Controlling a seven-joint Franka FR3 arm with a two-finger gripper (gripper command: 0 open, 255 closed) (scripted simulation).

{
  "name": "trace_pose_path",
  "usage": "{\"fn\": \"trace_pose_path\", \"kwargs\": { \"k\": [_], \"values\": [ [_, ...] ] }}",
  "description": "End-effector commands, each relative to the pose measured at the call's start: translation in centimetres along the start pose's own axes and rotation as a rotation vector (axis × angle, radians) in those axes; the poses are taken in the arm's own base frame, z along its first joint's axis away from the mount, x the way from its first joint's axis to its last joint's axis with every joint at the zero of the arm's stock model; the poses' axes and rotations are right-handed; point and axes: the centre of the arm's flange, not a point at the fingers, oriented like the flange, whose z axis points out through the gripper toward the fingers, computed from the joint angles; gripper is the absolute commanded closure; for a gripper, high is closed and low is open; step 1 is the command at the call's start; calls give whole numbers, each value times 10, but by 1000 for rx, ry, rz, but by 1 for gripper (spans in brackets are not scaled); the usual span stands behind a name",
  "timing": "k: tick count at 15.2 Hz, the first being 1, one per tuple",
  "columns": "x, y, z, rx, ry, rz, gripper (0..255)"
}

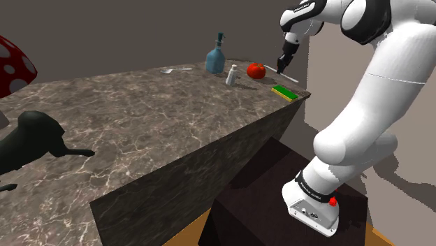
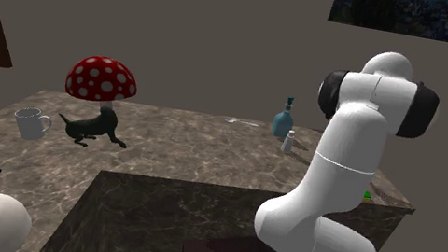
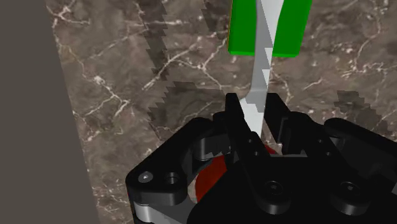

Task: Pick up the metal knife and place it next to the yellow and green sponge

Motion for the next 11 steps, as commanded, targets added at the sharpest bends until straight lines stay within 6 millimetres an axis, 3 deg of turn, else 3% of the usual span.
{"fn": "trace_pose_path", "kwargs": {
  "k": [1,4,11],
  "values": [
    [-1,25,-3,0,0,-2,255],
    [-3,65,-2,0,0,-2,255],
    [-2,65,35,0,0,-2,255]
  ]
}}
